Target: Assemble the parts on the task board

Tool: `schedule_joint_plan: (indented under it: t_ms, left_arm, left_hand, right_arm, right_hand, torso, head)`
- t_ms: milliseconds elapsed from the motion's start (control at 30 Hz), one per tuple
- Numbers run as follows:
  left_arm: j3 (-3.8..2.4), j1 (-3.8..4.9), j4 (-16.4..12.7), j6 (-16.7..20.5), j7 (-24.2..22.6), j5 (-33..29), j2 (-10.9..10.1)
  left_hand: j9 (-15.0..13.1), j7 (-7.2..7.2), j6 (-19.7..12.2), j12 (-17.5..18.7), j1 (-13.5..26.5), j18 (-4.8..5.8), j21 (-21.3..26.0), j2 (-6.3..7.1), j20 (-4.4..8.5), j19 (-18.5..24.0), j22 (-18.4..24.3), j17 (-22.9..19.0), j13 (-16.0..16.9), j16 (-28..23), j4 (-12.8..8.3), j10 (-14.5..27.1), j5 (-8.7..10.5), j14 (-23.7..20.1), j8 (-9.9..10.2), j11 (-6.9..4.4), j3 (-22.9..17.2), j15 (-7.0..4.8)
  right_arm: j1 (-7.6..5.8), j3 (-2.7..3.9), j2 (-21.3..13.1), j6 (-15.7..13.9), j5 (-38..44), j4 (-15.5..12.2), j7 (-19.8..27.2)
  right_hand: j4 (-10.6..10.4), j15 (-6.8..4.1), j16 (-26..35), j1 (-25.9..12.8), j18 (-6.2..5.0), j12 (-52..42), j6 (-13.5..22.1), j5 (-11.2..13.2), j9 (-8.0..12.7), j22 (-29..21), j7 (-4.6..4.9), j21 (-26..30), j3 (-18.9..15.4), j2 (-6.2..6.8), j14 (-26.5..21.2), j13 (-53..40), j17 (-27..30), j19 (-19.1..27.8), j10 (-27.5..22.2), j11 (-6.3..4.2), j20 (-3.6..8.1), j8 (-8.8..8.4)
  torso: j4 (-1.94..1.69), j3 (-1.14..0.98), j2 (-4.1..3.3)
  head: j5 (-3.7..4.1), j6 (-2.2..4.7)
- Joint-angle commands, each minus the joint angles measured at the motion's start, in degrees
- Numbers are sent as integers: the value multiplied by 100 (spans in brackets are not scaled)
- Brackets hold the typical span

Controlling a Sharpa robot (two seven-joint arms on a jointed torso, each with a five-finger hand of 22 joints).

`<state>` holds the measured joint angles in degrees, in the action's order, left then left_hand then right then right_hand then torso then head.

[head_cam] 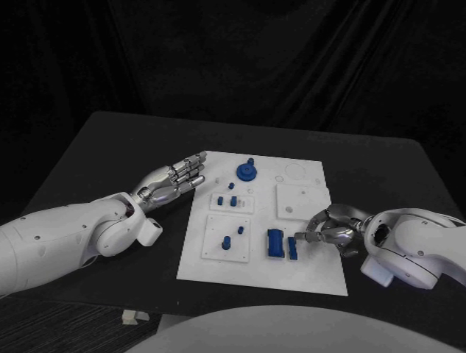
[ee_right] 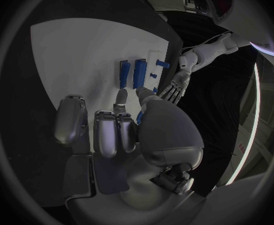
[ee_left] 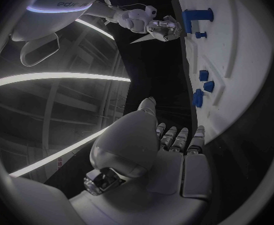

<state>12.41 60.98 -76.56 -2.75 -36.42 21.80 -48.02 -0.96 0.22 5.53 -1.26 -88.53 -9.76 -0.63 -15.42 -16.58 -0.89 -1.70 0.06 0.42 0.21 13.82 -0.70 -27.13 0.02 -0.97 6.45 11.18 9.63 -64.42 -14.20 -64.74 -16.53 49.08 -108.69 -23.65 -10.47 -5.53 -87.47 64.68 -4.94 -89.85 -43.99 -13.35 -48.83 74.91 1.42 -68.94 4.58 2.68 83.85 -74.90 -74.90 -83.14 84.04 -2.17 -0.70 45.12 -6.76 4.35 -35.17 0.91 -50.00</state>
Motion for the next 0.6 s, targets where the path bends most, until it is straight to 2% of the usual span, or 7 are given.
schedule_joint_plan:
  t_ms: [33, 100, 200, 400, 433, 533, 600]
  left_arm:
    - [-5, -13, -13, -59, -57, -25, 2]
    - [-5, -16, -15, -60, -54, -25, 5]
    - [-5, -19, -19, -61, -55, -25, 0]
    - [-5, -25, -26, -59, -58, -25, -12]
    - [-5, -26, -27, -60, -58, -25, -12]
    - [-5, -27, -28, -62, -57, -25, -10]
    - [-5, -29, -28, -63, -56, -25, -8]
  left_hand:
    - [-10, 30, -9, -14, -73, -24, -13, 1, -20, -2, -5, -6, 5, -21, 2, 3, -20, -2, -22, 26, -36, 33]
    - [-10, 30, -9, -14, -73, -24, -13, 1, -20, -2, -5, -6, 5, -21, 2, 3, -20, -2, -22, 26, -36, 33]
    - [-10, 30, -9, -14, -73, -24, -13, 1, -20, -2, -5, -6, 5, -21, 2, 3, -20, -2, -22, 26, -36, 33]
    - [-11, 45, 2, -15, -73, -24, -15, 1, -21, -4, -8, -6, 5, -21, -1, 3, -23, -2, -24, 26, -41, 33]
    - [-11, 45, 2, -15, -73, -24, -15, 1, -21, -4, -8, -6, 5, -21, -1, 3, -23, -2, -24, 26, -41, 33]
    - [-11, 45, 2, -15, -73, -24, -15, 1, -21, -4, -8, -6, 5, -21, -1, 3, -23, -2, -24, 26, -41, 33]
    - [-11, 45, 2, -15, -73, -24, -15, 1, -21, -4, -8, -6, 5, -21, -1, 3, -23, -2, -24, 26, -41, 33]
  right_arm:
    - [77, -3, -17, 296, 699, -31, 2]
    - [132, -3, -33, 408, 913, -51, -48]
    - [195, -3, -35, 548, 1175, -70, -112]
    - [243, -3, -10, 637, 1397, -85, -148]
    - [248, -3, -6, 645, 1420, -88, -153]
    - [257, -3, 5, 662, 1455, -88, -163]
    - [261, -3, 14, 680, 1471, -85, -170]
  right_hand:
    - [15, -32, 0, 74, 41, -15, -41, 405, -147, 911, -7, 27, -116, 58, 490, -1510, -843, 13, 596, -30, 7, 148]
    - [13, -44, 1, 104, 41, -15, -48, 615, -269, 911, -26, 26, -187, 86, 490, -1510, -844, 13, 596, -48, 15, 272]
    - [-60, -84, 0, 157, 37, -15, -50, 967, -613, 906, -89, 42, -323, 243, 491, -1510, -848, 17, 596, -104, 51, 622]
    - [-284, -117, 1, 216, 37, -15, 19, 1029, -889, 906, -131, 47, -376, 410, 491, -1510, -846, 16, 596, -148, 89, 835]
    - [-417, -135, -2, 226, 39, -15, -91, 1031, -1064, 907, -152, 46, -401, 501, 493, -1510, -854, 15, 596, -159, 100, 1002]
    - [-526, -144, 0, 243, 39, -15, -102, 1041, -1140, 907, -162, 48, -416, 556, 492, -1510, -850, 15, 596, -170, 110, 1059]
    - [-559, -146, -1, 248, 39, -15, -133, 1042, -1179, 907, -165, 48, -421, 571, 492, -1510, -852, 15, 596, -173, 114, 1095]
  torso:
    - [-1, -1, 2]
    - [-1, 1, 4]
    - [-8, 6, 11]
    - [32, 5, 0]
    - [30, 4, -4]
    - [5, 1, -9]
    - [12, -1, -9]
  head:
    - [0, 0]
    - [4, 0]
    - [9, 0]
    - [-27, 0]
    - [-28, 0]
    - [-9, 0]
    - [-17, 0]
